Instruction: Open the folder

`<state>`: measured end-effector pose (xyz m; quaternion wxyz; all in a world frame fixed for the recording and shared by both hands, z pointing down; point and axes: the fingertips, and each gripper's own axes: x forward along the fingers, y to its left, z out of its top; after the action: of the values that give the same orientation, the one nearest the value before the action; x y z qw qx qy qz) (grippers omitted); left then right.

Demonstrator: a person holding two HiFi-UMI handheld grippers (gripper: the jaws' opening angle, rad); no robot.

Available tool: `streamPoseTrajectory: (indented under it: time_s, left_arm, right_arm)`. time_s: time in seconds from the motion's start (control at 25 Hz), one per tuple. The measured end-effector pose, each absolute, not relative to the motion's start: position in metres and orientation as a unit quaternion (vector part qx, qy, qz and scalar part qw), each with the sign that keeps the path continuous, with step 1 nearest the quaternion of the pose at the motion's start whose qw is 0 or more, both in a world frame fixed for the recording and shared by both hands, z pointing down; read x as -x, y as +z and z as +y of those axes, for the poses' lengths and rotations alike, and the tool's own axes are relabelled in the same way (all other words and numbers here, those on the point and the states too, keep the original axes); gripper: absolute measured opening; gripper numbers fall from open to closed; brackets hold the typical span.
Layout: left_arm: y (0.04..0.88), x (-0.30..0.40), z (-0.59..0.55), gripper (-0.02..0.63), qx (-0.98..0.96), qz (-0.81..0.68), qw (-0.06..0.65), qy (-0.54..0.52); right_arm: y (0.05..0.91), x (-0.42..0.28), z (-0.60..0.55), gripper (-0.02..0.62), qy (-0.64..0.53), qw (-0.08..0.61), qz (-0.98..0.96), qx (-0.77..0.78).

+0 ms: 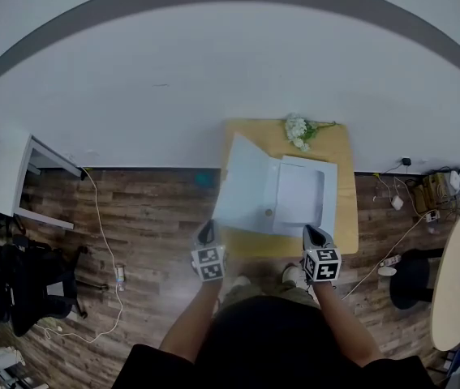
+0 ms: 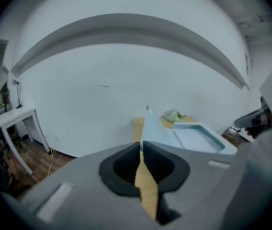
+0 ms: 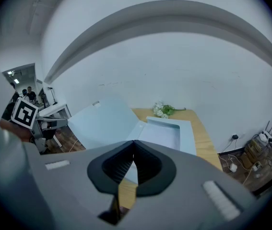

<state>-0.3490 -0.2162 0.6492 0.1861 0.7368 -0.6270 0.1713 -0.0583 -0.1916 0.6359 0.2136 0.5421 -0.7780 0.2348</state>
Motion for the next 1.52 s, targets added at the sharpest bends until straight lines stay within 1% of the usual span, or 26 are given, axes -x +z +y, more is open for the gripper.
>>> streamPoseTrajectory:
  time_s: [0.2,0.52,0.72,0.8,0.84,0.92,1.04,1.28,1.52]
  left_arm:
    - [0.61,0.3,-0.206,0.029,-0.763,-0.608,0.143,0.164]
    - [0.56,0.234,-0.194,0.038,-0.769,-0.612,0.139,0.117]
    - [0.524,0.189,-0.191,0.038,-0.781,-0.607,0.115,0.091]
    - [0.508,0.166,-0.191,0.035,-0.793,-0.596,0.1,0.078]
    - [0.501,0.156,-0.192,0.023,-0.796,-0.593,0.098,0.068]
    - [0.488,0.138,-0.196,0.005,-0.801,-0.588,0.104,0.045]
    - [0.477,0.111,-0.205,0.005,-0.809,-0.579,0.099,0.032]
    - [0.48,0.065,-0.217,0.005,-0.821,-0.564,0.08,0.043]
    - [0.477,0.038,-0.221,0.003,-0.819,-0.569,0.06,0.048]
  right_arm:
    - [0.607,0.036,-0.192,0.002,0.204,0.205,-0.796,-0.531]
    - [0.573,-0.018,-0.197,0.002,0.194,0.188,-0.807,-0.524]
    - [0.553,-0.058,-0.201,0.002,0.188,0.168,-0.808,-0.533]
    - [0.544,-0.074,-0.201,0.002,0.207,0.143,-0.804,-0.539]
    - [0.539,-0.081,-0.202,0.002,0.21,0.132,-0.803,-0.541]
    - [0.529,-0.091,-0.206,0.002,0.194,0.13,-0.807,-0.543]
    - [0.522,-0.106,-0.212,0.002,0.166,0.138,-0.812,-0.542]
    - [0.512,-0.138,-0.221,0.002,0.134,0.121,-0.821,-0.542]
    - [0.497,-0.16,-0.229,0.002,0.096,0.117,-0.826,-0.544]
